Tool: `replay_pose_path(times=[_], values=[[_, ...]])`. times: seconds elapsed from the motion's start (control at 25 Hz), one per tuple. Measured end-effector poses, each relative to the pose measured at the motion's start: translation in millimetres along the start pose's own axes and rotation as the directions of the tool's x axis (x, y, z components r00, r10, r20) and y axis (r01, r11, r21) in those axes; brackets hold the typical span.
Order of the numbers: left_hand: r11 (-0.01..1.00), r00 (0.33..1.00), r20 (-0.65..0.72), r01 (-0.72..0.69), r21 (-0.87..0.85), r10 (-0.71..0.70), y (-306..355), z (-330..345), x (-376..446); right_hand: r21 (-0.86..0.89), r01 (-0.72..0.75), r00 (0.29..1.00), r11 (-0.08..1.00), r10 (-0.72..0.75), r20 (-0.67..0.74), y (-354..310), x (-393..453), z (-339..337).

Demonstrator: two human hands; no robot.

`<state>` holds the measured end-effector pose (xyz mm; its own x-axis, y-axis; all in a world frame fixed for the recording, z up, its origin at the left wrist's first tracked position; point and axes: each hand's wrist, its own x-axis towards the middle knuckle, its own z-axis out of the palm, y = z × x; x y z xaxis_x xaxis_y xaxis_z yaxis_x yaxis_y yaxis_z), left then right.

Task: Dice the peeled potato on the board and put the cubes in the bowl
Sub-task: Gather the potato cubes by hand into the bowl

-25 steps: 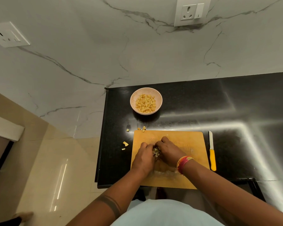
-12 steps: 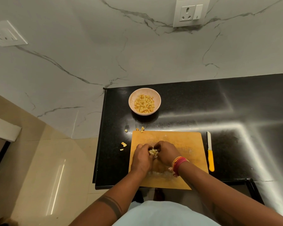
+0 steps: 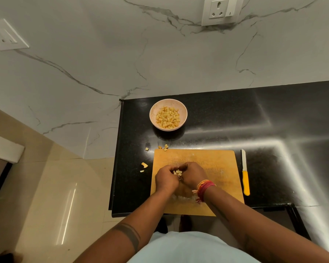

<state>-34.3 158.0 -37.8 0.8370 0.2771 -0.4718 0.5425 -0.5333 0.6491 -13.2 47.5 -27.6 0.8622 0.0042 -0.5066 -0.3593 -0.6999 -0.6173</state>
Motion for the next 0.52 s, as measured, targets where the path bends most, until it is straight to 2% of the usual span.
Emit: replay_pose_path(times=[0.28, 0.52], values=[[0.98, 0.991, 0.015, 0.137, -0.148, -0.136, 8.6, -1.3, 2.8, 0.112, -0.121, 0.992, 0.986, 0.117, 0.038, -2.5, 6.0, -6.5], [0.954, 0.975, 0.011, 0.217, -0.206, -0.22, 6.5, -1.6, 5.9, 0.097, -0.085, 0.996, 0.992, 0.083, 0.023, -1.8, 1.7, -4.0]])
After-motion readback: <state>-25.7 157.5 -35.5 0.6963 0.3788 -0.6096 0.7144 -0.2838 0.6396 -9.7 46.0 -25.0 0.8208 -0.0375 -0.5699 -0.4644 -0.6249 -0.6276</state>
